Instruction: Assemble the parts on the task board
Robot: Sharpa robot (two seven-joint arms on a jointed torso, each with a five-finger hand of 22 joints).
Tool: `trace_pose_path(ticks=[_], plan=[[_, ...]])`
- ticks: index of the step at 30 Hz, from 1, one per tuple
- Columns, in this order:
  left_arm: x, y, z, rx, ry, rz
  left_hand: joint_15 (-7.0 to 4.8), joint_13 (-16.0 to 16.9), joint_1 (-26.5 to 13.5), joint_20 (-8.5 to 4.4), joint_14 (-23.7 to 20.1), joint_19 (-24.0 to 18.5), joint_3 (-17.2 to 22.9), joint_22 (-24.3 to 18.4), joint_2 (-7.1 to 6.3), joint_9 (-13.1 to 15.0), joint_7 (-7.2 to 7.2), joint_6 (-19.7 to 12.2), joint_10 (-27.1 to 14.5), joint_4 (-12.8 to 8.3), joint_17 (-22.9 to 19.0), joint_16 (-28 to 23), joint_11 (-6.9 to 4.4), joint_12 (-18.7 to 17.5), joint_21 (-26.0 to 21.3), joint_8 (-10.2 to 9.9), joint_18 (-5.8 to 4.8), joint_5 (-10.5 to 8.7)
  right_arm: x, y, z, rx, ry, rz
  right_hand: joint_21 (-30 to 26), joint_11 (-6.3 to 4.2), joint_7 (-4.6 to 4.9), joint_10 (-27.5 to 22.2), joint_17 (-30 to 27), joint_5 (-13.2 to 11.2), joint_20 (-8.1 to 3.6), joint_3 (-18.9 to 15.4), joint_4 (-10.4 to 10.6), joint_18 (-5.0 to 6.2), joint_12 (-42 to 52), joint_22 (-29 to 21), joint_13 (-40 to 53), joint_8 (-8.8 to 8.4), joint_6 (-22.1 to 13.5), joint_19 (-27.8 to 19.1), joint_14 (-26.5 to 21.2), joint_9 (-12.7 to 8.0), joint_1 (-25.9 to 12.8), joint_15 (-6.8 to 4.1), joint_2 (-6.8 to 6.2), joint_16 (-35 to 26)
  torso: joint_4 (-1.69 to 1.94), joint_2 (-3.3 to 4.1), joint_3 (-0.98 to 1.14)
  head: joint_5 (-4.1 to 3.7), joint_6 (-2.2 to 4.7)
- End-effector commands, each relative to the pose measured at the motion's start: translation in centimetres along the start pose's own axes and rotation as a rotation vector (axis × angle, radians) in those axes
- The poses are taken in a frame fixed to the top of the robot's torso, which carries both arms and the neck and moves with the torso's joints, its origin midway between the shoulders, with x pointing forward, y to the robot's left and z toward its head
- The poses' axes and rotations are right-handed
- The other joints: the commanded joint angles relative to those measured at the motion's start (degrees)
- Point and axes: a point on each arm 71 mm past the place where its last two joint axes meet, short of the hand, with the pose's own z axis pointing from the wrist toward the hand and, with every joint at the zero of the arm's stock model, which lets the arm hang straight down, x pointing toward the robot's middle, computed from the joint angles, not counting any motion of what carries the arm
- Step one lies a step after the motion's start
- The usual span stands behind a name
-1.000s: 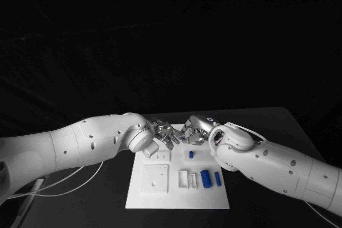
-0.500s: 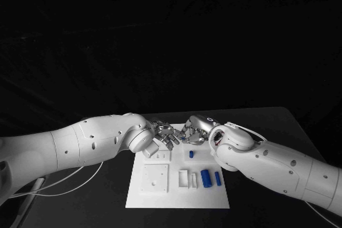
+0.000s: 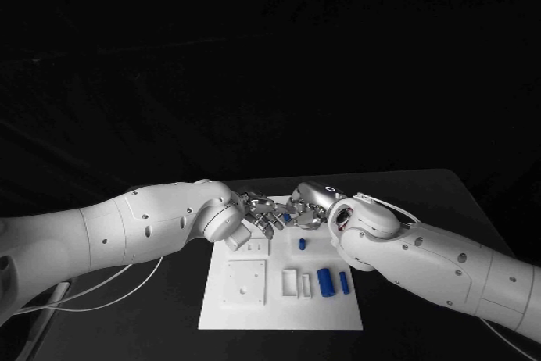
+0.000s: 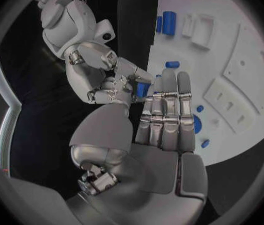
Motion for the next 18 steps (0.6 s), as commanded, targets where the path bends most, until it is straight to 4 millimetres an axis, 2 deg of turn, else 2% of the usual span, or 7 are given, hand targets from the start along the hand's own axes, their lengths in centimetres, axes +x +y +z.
trace_pose_path(ticks=[1,8,10,13,18], plan=[[0.37,-0.25,0.03,0.006,0.027,-0.002,-0.04,0.0,1.2,0.01,-0.1,0.6,0.6,-0.1,0.35,0.0,0.3,-0.1,0.4,-0.4,0.0,-0.1,-0.05,0.1,-0.3,0.2,-1.11,0.67,0.14,0.41,-0.01,-0.019,0.005,-0.002,-0.2,-0.29,-0.47,-0.1,0.0,0.3,-0.41,-0.2,0.0,-0.55,-0.2,7.3,0.1,0.19,2.8,0.5,0.4,0.4,0.1,0.06,0.55,-0.1,0.0,-0.02,0.03,-0.05,0.11],[0.29,-0.22,0.03,0.006,0.022,-0.006,-0.21,-0.1,4.4,-0.15,-0.1,0.6,3.0,0.0,3.01,0.0,-0.05,0.1,0.5,-2.6,0.0,-0.1,-0.26,0.1,-0.2,0.2,-1.15,1.78,0.19,0.32,-0.01,-0.016,0.009,-0.003,-0.2,-0.29,-0.47,-0.1,0.0,0.3,-0.41,-0.2,0.0,-0.55,-0.2,7.3,0.1,0.19,2.8,0.5,0.4,0.4,0.1,0.06,0.55,-0.1,-0.03,0.0,0.01,-0.12,0.08],[0.27,-0.22,0.02,0.007,0.021,-0.008,-0.31,-0.1,6.0,-0.26,-0.1,0.6,4.4,0.1,3.86,0.1,-0.22,0.3,0.7,-3.9,0.1,0.0,-0.37,0.1,-0.1,0.3,-1.14,3.24,0.22,0.24,0.0,-0.013,0.012,-0.005,-0.2,-0.29,-0.47,-0.1,0.0,0.3,-0.41,-0.2,0.0,-0.55,-0.2,7.3,0.1,0.19,2.8,0.5,0.4,0.4,0.1,0.06,0.55,-0.1,-0.02,0.0,0.03,-0.15,0.06],[0.22,-0.22,-0.01,0.012,0.016,-0.011,-0.56,-0.1,6.6,-0.45,0.1,0.5,5.7,0.4,4.01,0.6,-0.74,1.6,1.7,-5.2,0.2,0.2,-0.75,0.3,0.2,0.6,-1.14,6.73,0.25,0.11,0.01,-0.009,0.016,-0.007,-0.2,-0.29,-0.47,-0.1,0.0,0.3,-0.41,-0.2,0.0,-0.55,-0.2,7.3,0.1,0.19,2.8,0.5,0.4,0.4,0.1,0.06,0.55,-0.1,-0.02,0.02,0.03,-0.17,0.03],[0.06,-0.17,-0.05,0.017,0.006,-0.021,-1.43,0.1,6.1,-1.35,1.1,0.9,7.4,1.6,4.26,3.3,-1.75,4.0,5.1,-7.3,1.3,2.0,-1.79,0.8,1.9,0.8,-1.42,8.84,0.31,-0.07,0.02,-0.002,0.02,-0.01,-0.2,-0.32,-0.48,-0.1,0.0,0.3,-0.42,-0.3,-0.1,-0.56,-0.2,7.3,0.1,0.2,2.8,0.6,0.4,0.4,0.1,0.06,0.63,-0.1,-0.01,0.01,0.0,-0.21,-0.11]])
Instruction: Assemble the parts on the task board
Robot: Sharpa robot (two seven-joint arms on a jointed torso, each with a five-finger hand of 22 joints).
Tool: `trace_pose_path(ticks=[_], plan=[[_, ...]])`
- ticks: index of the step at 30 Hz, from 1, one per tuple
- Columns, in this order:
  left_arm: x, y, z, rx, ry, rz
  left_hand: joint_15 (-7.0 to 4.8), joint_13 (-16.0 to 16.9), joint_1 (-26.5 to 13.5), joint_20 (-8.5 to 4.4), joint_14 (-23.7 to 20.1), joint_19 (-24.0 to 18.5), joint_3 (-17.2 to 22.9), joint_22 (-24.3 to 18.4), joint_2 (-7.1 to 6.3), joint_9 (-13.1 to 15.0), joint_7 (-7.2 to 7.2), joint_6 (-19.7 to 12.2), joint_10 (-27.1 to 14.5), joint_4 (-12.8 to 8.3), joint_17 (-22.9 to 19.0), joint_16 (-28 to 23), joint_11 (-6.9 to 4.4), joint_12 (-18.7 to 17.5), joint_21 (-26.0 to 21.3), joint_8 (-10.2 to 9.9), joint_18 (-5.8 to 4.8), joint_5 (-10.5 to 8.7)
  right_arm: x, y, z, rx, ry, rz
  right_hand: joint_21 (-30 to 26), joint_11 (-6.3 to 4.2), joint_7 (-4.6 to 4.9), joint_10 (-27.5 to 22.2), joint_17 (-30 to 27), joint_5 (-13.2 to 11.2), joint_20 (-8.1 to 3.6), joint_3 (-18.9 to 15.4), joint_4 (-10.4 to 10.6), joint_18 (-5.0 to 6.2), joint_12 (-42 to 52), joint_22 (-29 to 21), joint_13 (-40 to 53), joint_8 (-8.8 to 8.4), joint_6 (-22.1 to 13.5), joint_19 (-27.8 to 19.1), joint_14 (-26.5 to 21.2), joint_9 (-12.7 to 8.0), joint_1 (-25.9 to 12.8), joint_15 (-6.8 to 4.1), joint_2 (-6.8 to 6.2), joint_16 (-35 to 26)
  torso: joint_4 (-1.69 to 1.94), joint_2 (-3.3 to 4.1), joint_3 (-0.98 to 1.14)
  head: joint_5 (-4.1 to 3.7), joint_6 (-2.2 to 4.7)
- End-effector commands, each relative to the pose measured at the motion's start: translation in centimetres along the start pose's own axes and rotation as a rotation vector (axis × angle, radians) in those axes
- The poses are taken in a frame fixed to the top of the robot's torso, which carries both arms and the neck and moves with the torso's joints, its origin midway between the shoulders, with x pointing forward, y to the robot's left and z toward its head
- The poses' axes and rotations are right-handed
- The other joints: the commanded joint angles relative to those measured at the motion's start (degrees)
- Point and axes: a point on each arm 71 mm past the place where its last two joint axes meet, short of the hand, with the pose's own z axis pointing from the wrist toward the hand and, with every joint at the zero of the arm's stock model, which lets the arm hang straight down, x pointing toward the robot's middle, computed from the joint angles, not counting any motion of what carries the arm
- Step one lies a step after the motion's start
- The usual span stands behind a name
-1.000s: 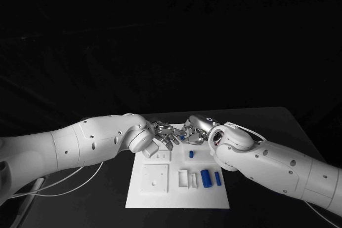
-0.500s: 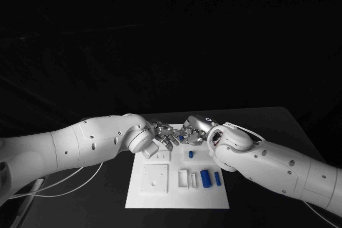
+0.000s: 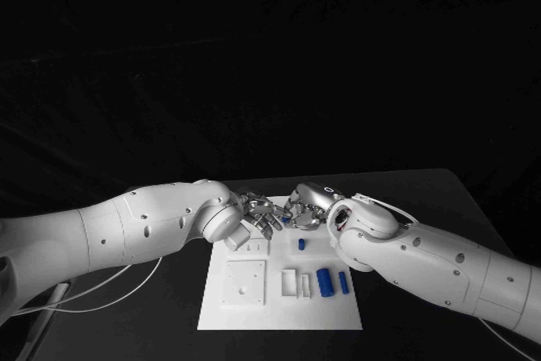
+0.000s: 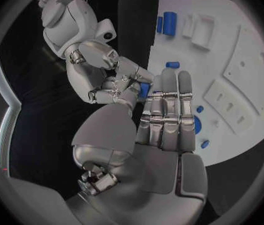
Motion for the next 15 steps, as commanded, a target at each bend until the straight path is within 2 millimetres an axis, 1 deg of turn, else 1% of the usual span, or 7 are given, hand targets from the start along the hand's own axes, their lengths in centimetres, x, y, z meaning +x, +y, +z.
trace_pose_path(ticks=[1,4,6,8,11,12,15], plan=[[0.06,-0.14,-0.04,0.018,0.003,-0.017,-0.83,0.2,-0.3,-0.91,0.6,0.3,0.6,0.9,0.62,3.6,-1.99,2.9,2.2,-1.0,1.1,1.9,-0.58,0.7,1.4,0.3,-0.62,1.54,0.17,-0.11,0.0,-0.001,0.017,-0.011,-0.2,-0.32,-0.49,-0.1,0.0,0.3,-0.42,-0.2,0.0,-0.56,-0.2,7.3,0.1,0.3,2.7,0.6,0.4,0.1,0.1,0.06,0.69,-0.1,0.01,0.02,-0.02,-0.04,-0.14],[0.0,-0.07,-0.07,0.016,0.004,-0.021,-1.75,1.3,-1.1,-1.88,0.4,0.3,0.8,3.0,0.62,7.7,-2.69,4.1,3.2,-1.9,4.1,6.8,-1.46,4.1,4.0,0.8,-1.01,1.9,0.2,-0.21,0.01,0.002,0.018,-0.011,-0.2,-0.32,-0.49,-0.1,0.0,0.3,-0.42,-0.2,0.0,-0.56,-0.2,7.3,0.1,0.3,2.7,0.6,0.4,0.1,0.1,0.06,0.69,-0.1,0.03,0.04,-0.02,-0.09,-0.19],[0.03,-0.03,-0.08,0.014,0.009,-0.02,-2.37,2.6,-1.7,-2.48,-0.5,-0.3,0.6,5.1,0.67,13.1,-3.47,4.6,2.9,-2.4,6.7,11.6,-2.18,7.6,6.5,1.4,-1.23,1.8,0.23,-0.27,0.0,0.004,0.019,-0.012,-0.2,-0.32,-0.49,-0.1,0.0,0.3,-0.42,-0.2,0.0,-0.56,-0.2,7.3,0.1,0.3,2.7,0.6,0.4,0.1,0.1,0.06,0.69,-0.1,0.03,0.04,-0.02,-0.09,-0.19],[0.09,0.01,-0.09,0.013,0.014,-0.017,-2.7,3.6,-2.2,-2.89,-2.0,-1.4,0.4,7.4,0.92,20.6,-3.74,3.9,3.0,-2.6,8.1,15.5,-2.43,9.8,9.0,1.7,-1.23,1.54,0.26,-0.32,0.01,0.005,0.019,-0.014,-0.3,-0.35,-0.51,-0.2,0.0,0.3,-0.42,-0.3,0.0,-0.56,-0.3,7.3,0.0,0.31,2.8,0.6,0.4,0.1,0.1,0.07,0.75,-0.2,0.0,0.03,-0.01,-0.13,-0.15],[0.18,0.06,-0.11,0.012,0.022,-0.011,-3.36,5.8,-2.5,-3.45,-1.9,-1.6,0.0,9.3,0.73,27.1,-4.34,4.1,2.9,-2.6,9.1,19.4,-3.17,13.8,11.1,2.1,-1.32,1.22,0.28,-0.38,0.01,0.007,0.018,-0.016,-0.3,-0.37,-0.54,-0.2,0.0,0.3,-0.42,-0.3,0.0,-0.55,-0.3,7.3,0.1,0.32,2.9,0.6,0.4,0.1,0.1,0.05,0.78,-0.1,-0.03,0.05,-0.02,-0.15,-0.12],[0.19,0.08,-0.12,0.012,0.024,-0.009,-3.44,6.9,-2.7,-3.69,-2.6,-2.1,-0.1,10.4,0.76,31.2,-4.32,4.1,2.5,-2.4,9.3,21.3,-3.39,15.0,12.2,2.2,-1.31,1.13,0.29,-0.4,0.01,0.007,0.017,-0.016,-0.3,-0.37,-0.54,-0.2,0.0,0.3,-0.42,-0.3,0.0,-0.55,-0.3,7.3,0.1,0.32,2.9,0.6,0.4,0.1,0.1,0.05,0.78,-0.1,-0.04,0.06,-0.01,-0.18,-0.12],[0.21,0.14,-0.13,0.01,0.028,-0.004,-3.96,9.3,-2.6,-4.02,-2.6,-2.3,-0.5,12.0,0.51,37.1,-5.14,4.5,2.6,-2.3,9.7,24.6,-3.86,17.8,13.9,2.3,-1.32,0.91,0.31,-0.41,0.0,0.007,0.016,-0.015,-0.3,-0.37,-0.54,-0.2,0.0,0.3,-0.42,-0.3,0.0,-0.55,-0.3,7.3,0.1,0.32,2.9,0.6,0.4,0.1,0.1,0.05,0.78,-0.1,-0.02,0.03,0.01,-0.24,-0.17]])
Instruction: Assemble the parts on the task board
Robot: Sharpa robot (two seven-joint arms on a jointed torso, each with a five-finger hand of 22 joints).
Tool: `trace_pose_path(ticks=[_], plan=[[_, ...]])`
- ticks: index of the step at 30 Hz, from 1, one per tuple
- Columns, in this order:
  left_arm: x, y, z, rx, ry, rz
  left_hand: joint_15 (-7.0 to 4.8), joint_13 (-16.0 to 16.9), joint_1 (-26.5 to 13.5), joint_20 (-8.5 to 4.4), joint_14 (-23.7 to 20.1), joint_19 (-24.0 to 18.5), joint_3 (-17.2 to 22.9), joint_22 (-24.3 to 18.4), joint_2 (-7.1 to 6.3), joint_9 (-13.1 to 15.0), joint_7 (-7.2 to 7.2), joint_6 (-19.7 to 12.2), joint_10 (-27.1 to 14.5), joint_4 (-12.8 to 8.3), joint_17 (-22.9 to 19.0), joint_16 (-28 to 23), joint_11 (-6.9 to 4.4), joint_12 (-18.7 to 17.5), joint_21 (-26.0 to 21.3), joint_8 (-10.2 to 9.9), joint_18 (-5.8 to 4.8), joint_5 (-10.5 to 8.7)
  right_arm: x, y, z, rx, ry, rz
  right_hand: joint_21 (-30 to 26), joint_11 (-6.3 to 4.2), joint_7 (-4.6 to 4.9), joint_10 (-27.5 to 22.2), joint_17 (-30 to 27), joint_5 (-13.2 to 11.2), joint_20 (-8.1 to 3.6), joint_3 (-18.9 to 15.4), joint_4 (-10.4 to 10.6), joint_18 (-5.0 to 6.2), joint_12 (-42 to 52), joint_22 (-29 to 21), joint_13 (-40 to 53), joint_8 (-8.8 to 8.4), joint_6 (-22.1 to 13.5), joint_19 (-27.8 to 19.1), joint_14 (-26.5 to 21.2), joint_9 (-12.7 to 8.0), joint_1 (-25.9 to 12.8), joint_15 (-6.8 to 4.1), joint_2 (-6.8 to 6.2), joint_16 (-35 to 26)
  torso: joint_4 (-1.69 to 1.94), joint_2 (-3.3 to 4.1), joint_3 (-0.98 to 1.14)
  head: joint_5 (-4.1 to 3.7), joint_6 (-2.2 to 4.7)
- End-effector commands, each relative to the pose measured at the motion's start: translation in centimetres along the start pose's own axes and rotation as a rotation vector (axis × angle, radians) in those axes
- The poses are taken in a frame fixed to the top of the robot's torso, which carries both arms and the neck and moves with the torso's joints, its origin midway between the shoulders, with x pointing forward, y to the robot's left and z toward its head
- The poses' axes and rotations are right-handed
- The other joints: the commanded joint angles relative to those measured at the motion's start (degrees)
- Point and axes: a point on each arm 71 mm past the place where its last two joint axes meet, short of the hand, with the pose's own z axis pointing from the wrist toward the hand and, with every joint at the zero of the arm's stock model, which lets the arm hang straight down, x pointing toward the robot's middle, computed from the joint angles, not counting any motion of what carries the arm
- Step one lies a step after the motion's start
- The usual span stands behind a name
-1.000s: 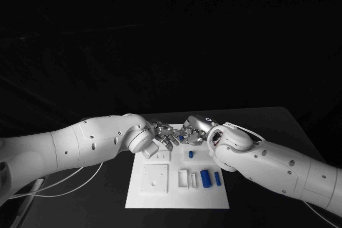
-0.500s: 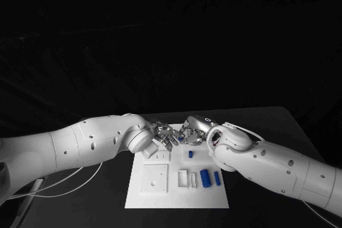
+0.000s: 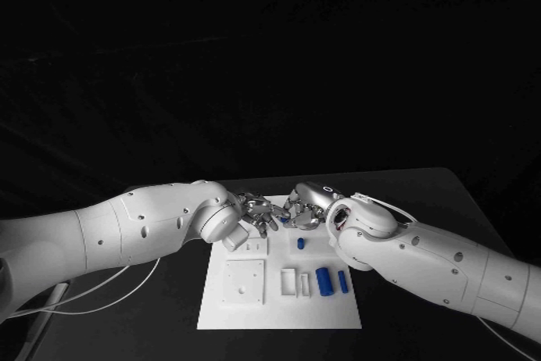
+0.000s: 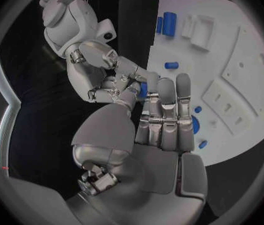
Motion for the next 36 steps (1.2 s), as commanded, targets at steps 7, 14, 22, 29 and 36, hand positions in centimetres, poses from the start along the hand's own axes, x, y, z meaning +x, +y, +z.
trace_pose_path(ticks=[7,14,22,29,36], plan=[[0.35,-0.15,-0.1,0.016,0.046,0.019,-1.14,6.9,-2.0,-0.57,-2.1,-1.8,0.8,3.9,-0.81,57.0,-5.58,3.4,0.4,1.6,-0.9,7.6,-1.94,6.7,3.4,0.0,-0.34,4.47,0.32,-0.23,-0.12,0.003,0.013,-0.01,-0.3,-0.39,-0.53,-0.1,0.0,0.2,-0.44,-0.3,0.1,-0.56,-0.3,7.3,0.1,0.15,2.5,0.6,0.5,0.1,-0.1,0.03,0.85,-0.2,0.03,0.0,0.07,-0.08,-0.1],[0.51,-0.15,-0.1,0.016,0.056,0.025,-1.3,8.2,-2.9,-0.68,-2.6,-1.9,1.0,5.2,-0.73,71.1,-6.25,4.5,-0.2,3.6,-3.4,10.0,-1.97,8.2,3.5,-2.2,-0.38,2.7,0.36,-0.07,-0.17,-0.004,0.012,-0.005,-0.3,-0.4,-0.54,-0.1,0.0,0.2,-0.44,-0.2,0.1,-0.56,-0.3,7.3,0.1,0.17,2.6,0.6,0.4,0.1,-0.1,0.03,0.96,-0.2,-0.02,-0.01,0.08,-0.04,-0.15],[0.4,-0.15,-0.08,0.02,0.04,0.021,-1.26,8.2,-2.8,-0.64,-2.9,-1.9,-1.2,5.4,-1.7,71.5,-6.47,5.0,-0.4,4.5,-3.8,10.2,-2.05,8.2,3.3,-1.6,-0.47,-1.53,0.42,0.08,-0.29,-0.012,0.012,0.002,-0.3,-0.42,-0.54,-0.1,0.0,0.2,-0.45,-0.2,0.1,-0.56,-0.3,7.3,0.1,0.16,2.6,0.6,0.5,0.1,-0.1,0.03,1.04,-0.2,0.03,-0.03,0.09,-0.1,-0.22],[0.3,-0.07,0.0,0.024,0.015,0.016,-0.76,7.6,-5.3,-0.18,-4.0,-2.5,-2.2,5.0,-3.47,71.4,-6.12,3.2,-1.9,5.2,-4.9,9.3,-1.67,7.4,2.1,-2.1,-0.56,5.25,0.54,0.25,-0.59,-0.016,0.015,0.008,-0.3,-0.42,-0.54,-0.1,0.0,0.2,-0.46,-0.2,0.1,-0.57,-0.3,7.3,0.1,0.17,2.6,0.6,0.5,0.1,-0.1,0.02,1.14,-0.2,0.09,-0.01,0.09,-0.08,-0.43],[0.36,0.15,0.09,0.024,-0.007,0.023,-0.55,8.3,-9.0,0.02,-5.3,-2.9,-2.2,5.2,-5.8,71.3,-6.01,-0.4,-4.2,5.4,-5.8,10.4,-1.53,9.8,1.4,4.5,-0.78,9.09,0.59,0.17,-0.74,-0.013,0.015,0.01,-0.2,-0.46,-0.55,-0.2,0.0,0.1,-0.47,-0.2,0.1,-0.58,-0.4,7.3,0.1,0.16,2.5,0.7,0.5,0.1,-0.2,0.01,1.27,-0.2,0.02,0.02,0.06,-0.05,-0.55]])
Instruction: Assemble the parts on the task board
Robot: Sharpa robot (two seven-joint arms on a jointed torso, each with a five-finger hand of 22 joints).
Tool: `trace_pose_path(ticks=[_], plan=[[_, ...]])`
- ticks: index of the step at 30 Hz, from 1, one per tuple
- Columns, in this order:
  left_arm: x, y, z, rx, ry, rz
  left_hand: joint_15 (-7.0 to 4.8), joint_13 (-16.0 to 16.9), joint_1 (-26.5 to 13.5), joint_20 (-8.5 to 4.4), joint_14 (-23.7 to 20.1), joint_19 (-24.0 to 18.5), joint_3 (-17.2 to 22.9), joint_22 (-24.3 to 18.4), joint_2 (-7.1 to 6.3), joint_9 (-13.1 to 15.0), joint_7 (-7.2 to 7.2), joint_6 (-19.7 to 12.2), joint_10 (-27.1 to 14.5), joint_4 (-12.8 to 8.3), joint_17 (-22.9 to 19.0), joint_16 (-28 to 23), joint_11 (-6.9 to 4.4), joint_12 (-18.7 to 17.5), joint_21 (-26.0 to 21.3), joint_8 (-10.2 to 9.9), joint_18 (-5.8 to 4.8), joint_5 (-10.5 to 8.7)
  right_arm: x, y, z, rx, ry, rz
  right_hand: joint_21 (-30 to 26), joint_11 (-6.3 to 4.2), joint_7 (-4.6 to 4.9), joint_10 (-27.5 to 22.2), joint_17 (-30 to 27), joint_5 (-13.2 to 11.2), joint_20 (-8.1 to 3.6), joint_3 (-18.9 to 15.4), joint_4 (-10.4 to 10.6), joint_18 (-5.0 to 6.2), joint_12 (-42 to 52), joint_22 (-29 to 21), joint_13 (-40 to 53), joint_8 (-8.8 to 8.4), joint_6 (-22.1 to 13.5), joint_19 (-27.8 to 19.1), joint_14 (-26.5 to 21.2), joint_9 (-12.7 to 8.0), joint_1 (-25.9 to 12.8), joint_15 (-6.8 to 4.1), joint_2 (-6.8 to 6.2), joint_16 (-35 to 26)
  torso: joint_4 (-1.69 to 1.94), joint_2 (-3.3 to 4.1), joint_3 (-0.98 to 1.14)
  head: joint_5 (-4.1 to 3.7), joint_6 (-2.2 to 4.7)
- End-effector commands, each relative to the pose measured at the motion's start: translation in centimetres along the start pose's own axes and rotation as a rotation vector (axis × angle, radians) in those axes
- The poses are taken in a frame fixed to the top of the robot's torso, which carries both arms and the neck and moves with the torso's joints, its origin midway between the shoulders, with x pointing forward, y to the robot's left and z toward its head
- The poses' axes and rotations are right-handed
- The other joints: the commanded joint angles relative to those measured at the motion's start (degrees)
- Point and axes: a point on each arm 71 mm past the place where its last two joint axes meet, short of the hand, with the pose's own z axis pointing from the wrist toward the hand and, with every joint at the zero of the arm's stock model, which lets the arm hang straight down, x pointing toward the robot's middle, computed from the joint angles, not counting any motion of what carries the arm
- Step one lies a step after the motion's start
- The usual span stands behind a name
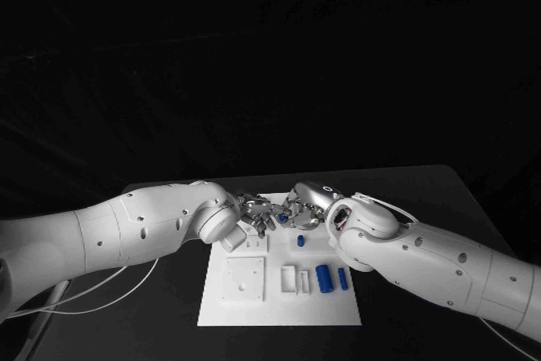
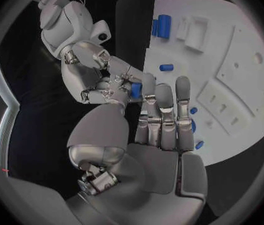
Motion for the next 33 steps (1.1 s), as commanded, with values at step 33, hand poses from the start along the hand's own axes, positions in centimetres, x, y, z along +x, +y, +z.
trace_pose_path(ticks=[33], plan=[[0.29,-0.29,-0.11,0.051,0.0,0.086,1.68,-3.1,-0.5,1.66,-3.8,-1.6,-1.3,0.6,-2.75,4.6,-1.33,-4.6,-4.6,1.4,-6.6,0.6,1.63,1.2,-4.7,9.6,-0.74,-0.18,0.65,-0.33,-0.24,0.019,0.033,0.025,-0.2,-0.44,-0.41,-0.1,0.0,0.2,-0.27,-0.1,0.1,-0.58,-0.4,7.3,0.1,0.35,2.4,0.5,0.5,0.1,-0.1,0.01,0.61,-0.3,0.03,0.01,-0.04,-0.13,-0.55]])
